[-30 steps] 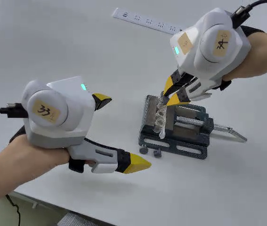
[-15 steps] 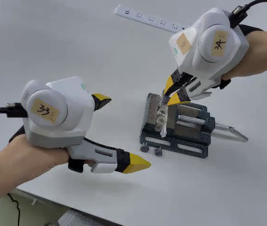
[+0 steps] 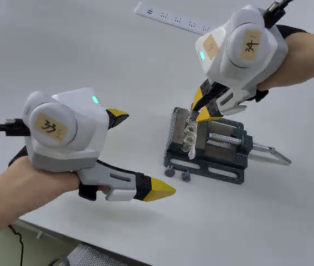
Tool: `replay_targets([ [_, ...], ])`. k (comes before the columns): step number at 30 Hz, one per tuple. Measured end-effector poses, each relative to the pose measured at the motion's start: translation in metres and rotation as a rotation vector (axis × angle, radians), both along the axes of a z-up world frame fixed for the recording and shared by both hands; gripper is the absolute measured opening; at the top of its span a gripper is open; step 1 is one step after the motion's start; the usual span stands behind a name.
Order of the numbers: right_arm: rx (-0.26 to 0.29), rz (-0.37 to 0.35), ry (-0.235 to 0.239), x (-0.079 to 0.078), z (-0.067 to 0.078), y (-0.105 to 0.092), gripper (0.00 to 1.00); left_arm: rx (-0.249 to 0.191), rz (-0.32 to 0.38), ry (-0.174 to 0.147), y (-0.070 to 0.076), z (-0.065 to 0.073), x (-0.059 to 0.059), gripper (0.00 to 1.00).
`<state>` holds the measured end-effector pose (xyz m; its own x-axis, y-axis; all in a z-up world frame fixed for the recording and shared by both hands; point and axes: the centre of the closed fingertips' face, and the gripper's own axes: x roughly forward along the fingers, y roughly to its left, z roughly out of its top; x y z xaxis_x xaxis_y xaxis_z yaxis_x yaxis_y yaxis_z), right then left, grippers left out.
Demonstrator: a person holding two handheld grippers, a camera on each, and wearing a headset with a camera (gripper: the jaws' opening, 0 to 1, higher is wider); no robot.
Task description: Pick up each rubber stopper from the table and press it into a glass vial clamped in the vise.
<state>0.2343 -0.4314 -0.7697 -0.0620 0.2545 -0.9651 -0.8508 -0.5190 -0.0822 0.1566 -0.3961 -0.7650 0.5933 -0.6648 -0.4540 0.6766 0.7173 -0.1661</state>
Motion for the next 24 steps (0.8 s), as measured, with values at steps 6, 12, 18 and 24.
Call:
replay_targets([
  [6,-0.035,-0.046,0.010,-0.0005,-0.0006,0.0002,0.04,-0.004,0.005,0.001,0.0010,-0.0006,0.0003,0.99],
  [12,-0.056,-0.097,0.003,-0.0009,-0.0005,0.0000,0.04,-0.005,0.007,0.003,0.0007,-0.0007,0.0001,0.99],
  [18,-0.052,-0.099,0.000,-0.0021,0.0002,-0.0016,0.05,-0.006,0.006,0.001,-0.0004,0.0000,0.0006,0.99],
  [24,-0.046,-0.070,-0.009,-0.0009,-0.0003,-0.0010,0.06,-0.007,0.005,0.005,0.0001,-0.0013,0.0005,0.98],
])
